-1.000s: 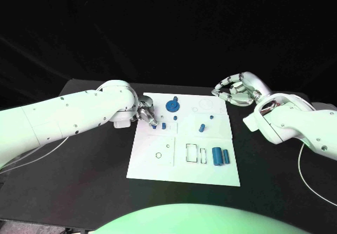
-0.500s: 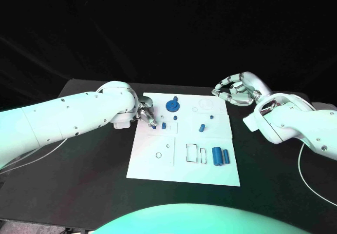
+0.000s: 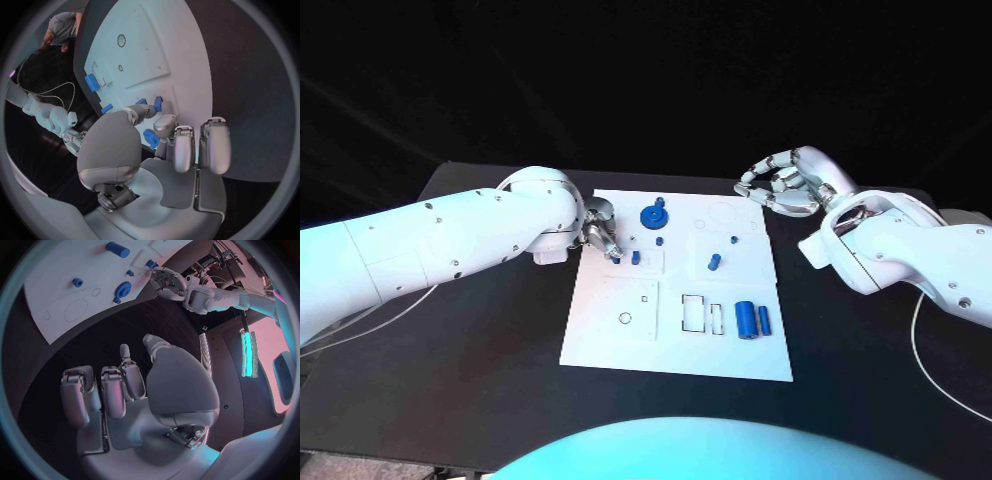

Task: Assemble the parts on the task board

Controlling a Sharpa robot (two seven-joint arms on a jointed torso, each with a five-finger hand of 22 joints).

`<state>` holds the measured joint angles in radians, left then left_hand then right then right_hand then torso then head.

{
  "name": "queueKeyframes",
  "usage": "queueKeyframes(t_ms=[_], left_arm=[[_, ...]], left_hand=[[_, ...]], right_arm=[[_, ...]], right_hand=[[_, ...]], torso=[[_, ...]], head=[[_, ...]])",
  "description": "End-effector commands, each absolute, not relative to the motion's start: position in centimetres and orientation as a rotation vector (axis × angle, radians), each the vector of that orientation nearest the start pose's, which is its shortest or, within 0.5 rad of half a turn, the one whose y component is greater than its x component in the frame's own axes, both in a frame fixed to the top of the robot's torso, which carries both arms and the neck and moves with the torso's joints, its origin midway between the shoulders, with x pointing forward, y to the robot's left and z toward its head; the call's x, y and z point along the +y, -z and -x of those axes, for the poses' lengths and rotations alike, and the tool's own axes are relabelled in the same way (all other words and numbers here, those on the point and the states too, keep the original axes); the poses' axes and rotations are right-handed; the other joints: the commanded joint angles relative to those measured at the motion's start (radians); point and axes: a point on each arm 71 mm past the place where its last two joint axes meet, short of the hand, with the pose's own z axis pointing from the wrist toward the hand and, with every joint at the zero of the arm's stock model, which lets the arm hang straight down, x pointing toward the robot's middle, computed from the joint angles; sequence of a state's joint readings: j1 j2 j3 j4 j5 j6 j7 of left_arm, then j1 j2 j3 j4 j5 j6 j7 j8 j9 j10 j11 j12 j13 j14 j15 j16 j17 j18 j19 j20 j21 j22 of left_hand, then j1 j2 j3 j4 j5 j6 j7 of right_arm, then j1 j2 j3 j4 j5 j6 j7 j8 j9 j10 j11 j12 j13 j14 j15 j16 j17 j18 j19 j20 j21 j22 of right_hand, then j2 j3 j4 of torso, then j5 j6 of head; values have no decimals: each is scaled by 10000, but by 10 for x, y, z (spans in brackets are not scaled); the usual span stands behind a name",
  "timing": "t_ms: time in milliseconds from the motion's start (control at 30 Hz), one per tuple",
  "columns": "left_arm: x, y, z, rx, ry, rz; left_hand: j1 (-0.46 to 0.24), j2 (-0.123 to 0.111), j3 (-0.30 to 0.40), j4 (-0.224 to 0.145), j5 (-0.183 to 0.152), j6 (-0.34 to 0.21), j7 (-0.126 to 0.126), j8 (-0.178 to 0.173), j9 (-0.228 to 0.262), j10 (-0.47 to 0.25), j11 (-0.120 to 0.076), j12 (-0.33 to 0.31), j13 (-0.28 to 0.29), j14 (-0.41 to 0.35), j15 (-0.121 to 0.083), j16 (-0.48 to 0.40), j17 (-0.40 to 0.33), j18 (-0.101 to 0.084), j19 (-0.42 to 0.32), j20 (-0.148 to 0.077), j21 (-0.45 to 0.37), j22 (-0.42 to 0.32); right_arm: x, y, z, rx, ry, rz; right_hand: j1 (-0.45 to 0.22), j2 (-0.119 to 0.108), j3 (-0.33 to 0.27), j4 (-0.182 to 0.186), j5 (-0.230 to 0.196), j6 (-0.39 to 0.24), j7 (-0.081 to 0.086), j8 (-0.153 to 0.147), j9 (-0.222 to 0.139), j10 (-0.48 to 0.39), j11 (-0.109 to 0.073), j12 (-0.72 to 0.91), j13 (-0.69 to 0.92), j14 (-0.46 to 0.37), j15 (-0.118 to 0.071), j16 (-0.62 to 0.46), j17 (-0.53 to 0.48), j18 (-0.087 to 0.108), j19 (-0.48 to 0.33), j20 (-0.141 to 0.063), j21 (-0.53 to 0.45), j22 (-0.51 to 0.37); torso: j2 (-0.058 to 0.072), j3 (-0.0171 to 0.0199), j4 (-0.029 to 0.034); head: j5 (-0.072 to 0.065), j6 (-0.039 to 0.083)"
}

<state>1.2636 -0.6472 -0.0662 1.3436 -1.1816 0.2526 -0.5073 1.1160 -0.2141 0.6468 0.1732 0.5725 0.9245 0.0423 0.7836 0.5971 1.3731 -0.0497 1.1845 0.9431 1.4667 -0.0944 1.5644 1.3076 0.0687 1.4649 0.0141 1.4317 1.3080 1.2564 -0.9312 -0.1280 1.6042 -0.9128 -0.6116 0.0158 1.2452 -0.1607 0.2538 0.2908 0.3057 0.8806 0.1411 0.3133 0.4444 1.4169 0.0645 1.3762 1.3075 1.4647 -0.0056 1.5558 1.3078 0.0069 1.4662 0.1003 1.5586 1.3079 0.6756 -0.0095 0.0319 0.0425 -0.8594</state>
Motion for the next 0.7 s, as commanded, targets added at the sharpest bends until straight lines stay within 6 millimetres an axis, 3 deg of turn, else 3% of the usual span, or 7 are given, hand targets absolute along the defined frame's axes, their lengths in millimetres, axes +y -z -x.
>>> queueKeyframes(t_ms=[33, 233, 700], left_arm=[[168, 220, -510, 23594, 3302, -223], [169, 221, -511, 23607, 3328, -114], [171, 221, -513, 23611, 3287, 47]], left_hand=[[-217, 34, 845, -965, -106, 280, -242, -21, 9, 93, -23, 19, 41, 1041, -92, 64, 2632, -142, 99, -70, 46, 77], [-540, 107, 229, -545, -237, 354, -296, -85, -7, 103, -62, 10, 107, 1041, -129, 64, 2632, -152, 121, -101, 55, 119], [-827, 170, -602, 29, -331, 470, -324, -186, -45, 101, -85, 13, 207, 1041, -155, 64, 2632, -163, 147, -132, 66, 168]], right_arm=[[-234, 172, -473, 15174, -8601, -3893], [-234, 172, -473, 15169, -8601, -3892], [-235, 172, -473, 15146, -8591, -3902]], right_hand=[[-46, 55, 39, -26, 61, -55, 10, 42, 15, -16, -41, 2, 1045, 951, -65, -65, 2191, -20, 957, -82, -57, 2504], [-50, 54, 38, -24, 60, -56, 10, 43, 15, -12, -41, 6, 1048, 949, -65, -69, 2184, -20, 958, -83, -55, 2506], [-69, 54, 33, -16, 57, -59, 11, 47, 17, -19, -40, -2, 1041, 947, -65, -73, 2175, -18, 954, -83, -64, 2500]], torso=[[-2, 3, -1], [-4, 1, 1], [-5, -2, 7]], head=[[-5, 0], [-18, 16], [-30, 8]])
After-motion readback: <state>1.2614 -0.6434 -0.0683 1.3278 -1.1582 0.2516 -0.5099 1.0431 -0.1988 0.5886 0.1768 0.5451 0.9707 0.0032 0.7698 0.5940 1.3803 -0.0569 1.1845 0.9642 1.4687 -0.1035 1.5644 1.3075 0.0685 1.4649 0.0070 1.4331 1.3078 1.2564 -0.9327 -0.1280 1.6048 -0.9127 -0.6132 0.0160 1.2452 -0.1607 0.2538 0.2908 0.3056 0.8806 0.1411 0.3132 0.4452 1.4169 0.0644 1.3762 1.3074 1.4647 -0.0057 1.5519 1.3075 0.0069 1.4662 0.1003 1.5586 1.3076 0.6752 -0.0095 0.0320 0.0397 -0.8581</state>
